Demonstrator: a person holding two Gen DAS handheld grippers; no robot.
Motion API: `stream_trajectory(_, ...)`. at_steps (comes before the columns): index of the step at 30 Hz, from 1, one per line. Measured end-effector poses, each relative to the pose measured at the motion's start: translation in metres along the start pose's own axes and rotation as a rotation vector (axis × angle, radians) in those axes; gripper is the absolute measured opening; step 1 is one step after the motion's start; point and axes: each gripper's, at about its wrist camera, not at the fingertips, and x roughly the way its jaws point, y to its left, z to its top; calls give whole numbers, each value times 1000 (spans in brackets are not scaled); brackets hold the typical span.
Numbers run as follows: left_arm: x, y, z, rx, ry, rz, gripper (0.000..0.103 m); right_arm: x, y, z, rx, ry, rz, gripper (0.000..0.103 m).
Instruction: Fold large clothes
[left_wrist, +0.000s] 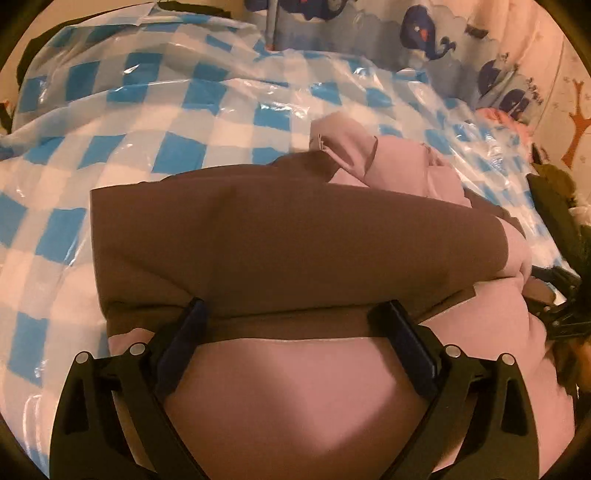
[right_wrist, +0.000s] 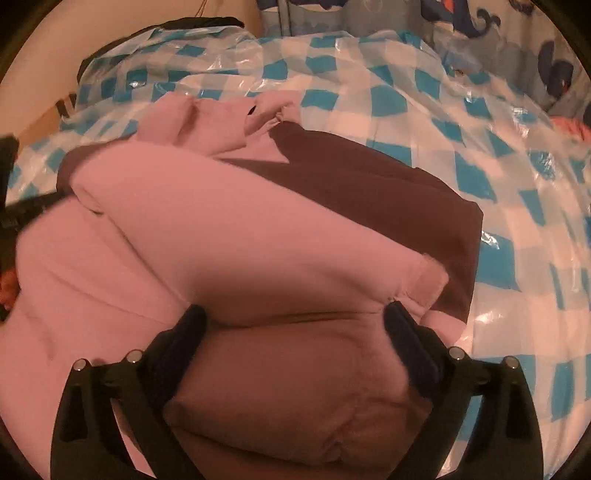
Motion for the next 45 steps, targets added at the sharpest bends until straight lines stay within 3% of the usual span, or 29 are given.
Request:
stream_trajectory(2, -28, -3, 3, -26, -23, -7, 92, -34, -3, 3, 39, -50, 10, 92)
stream_trajectory(4, -62, -12, -6, 29, -75, -7, 92, -65, 4, -5, 0, -104, 4, 92)
stream_trajectory(6, -83, -17, -29, 82, -97, 15, 92, -79, 12, -25, -45, -95, -34, 93)
stream_trajectory(8, -67, -13, -44, 87, -31, 32, 92, -45, 2, -39, -32, 25, -60, 96)
stream_trajectory(9, -51, -8, -53, 84, 18, 31, 92, -14, -9, -50, 10, 101, -9, 97)
stream_trajectory(10, -35, -6, -61, 99, 39, 51, 92, -5, -16, -53, 48, 93, 28, 97)
stream_trajectory(13, -37, -9, -51, 72, 82, 89, 92, -17, -9, -42, 58, 137, -13, 97)
stream_trajectory(17, -91, -14, -57, 77, 90, 58, 92, -89, -1, -67, 37, 78, 65, 97)
stream_trajectory(20, -121, -7, -104, 107, 167, 69, 92, -114, 0, -106, 21, 73, 51, 97)
stream_trajectory(21, -117, -3, -123, 110, 214, 83, 92, -101, -1, -125, 3, 146, 37, 97)
stream_trajectory(22, -107, 5, -156, 102, 308, 87, 93, -83, 0, -139, -32, 199, 41, 97)
stream_trajectory(24, -128, 15, -182, 65, 265, 69, 92, -86, -2, -144, -32, 158, 62, 97)
stream_trajectory(27, -178, 22, -197, -20, 242, 65, 92, -112, -4, -139, 50, 203, 115, 97)
stream_trajectory(29, -219, 24, -216, -5, 223, 67, 92, -147, 3, -148, 20, 193, 196, 97)
stream_trajectory(30, -240, 28, -234, 6, 227, 72, 92, -158, 3, -154, 8, 198, 198, 97)
stream_trajectory(33, -270, 44, -278, -27, 280, 40, 92, -193, -8, -189, 30, 247, 272, 97)
stream_trajectory(36, -283, 67, -320, -125, 320, 10, 92, -223, -18, -237, 96, 290, 320, 97)
stream_trajectory(40, -280, 94, -366, -350, 342, -150, 92, -236, -38, -290, 251, 381, 360, 97)
stream_trajectory(42, -278, 94, -377, -389, 369, -178, 92, -242, -37, -310, 290, 401, 378, 97)
stream_trajectory(45, -276, 79, -383, -385, 378, -247, 92, -236, -33, -328, 379, 436, 503, 97)
